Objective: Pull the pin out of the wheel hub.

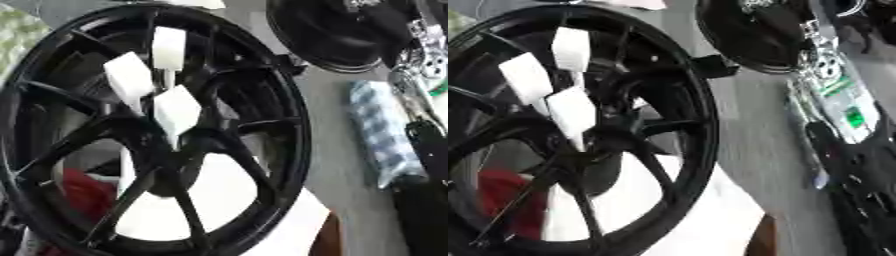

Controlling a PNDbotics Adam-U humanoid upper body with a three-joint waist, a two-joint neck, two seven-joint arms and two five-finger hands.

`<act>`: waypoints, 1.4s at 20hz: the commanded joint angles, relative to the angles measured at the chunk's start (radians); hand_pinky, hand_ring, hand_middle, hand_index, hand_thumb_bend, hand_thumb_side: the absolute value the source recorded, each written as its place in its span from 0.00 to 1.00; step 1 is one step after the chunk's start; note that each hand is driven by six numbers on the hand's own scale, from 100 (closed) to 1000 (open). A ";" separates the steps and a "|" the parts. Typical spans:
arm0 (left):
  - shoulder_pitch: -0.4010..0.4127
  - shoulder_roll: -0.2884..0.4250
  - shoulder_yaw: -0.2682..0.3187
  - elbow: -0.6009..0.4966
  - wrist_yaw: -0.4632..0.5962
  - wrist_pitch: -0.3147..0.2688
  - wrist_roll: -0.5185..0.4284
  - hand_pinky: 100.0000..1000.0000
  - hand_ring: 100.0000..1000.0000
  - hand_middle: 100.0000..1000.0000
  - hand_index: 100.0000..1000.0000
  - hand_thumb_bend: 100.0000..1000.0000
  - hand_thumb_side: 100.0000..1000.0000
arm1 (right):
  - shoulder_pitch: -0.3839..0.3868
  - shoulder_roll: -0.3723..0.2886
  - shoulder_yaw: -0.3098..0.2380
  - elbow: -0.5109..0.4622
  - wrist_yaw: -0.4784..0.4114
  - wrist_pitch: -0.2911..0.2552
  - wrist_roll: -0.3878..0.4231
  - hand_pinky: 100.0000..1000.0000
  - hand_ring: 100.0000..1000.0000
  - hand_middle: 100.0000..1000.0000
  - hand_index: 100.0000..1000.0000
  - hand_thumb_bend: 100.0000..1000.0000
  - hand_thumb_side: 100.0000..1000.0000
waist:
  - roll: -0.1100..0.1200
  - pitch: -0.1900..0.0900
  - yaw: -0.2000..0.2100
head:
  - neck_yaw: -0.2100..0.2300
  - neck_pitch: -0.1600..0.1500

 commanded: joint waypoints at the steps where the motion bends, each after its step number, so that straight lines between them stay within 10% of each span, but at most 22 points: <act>1: -0.009 0.038 0.013 -0.020 0.002 0.000 0.001 0.81 0.82 0.72 0.78 0.14 0.87 | -0.012 -0.020 -0.006 -0.009 0.004 -0.002 0.003 0.70 0.64 0.52 0.60 0.09 0.16 | 0.013 -0.026 -0.001 | -0.002 -0.011; 8: -0.025 0.163 0.015 -0.020 -0.096 -0.016 -0.042 0.81 0.80 0.72 0.78 0.14 0.83 | -0.009 -0.027 -0.005 -0.008 0.006 -0.001 0.005 0.70 0.64 0.52 0.60 0.09 0.15 | 0.021 -0.031 0.000 | -0.013 -0.009; 16: -0.071 0.437 -0.030 -0.020 -0.369 -0.027 -0.285 0.81 0.77 0.71 0.78 0.14 0.84 | -0.003 -0.043 -0.001 -0.005 0.009 0.001 0.011 0.70 0.64 0.52 0.60 0.09 0.16 | 0.030 -0.034 0.001 | -0.038 -0.011; 28: -0.241 0.617 -0.163 -0.020 -0.465 -0.093 -0.716 0.83 0.74 0.70 0.80 0.22 0.82 | -0.012 -0.054 0.015 -0.005 0.005 0.010 0.025 0.70 0.64 0.52 0.60 0.08 0.16 | 0.032 -0.038 -0.013 | -0.046 -0.016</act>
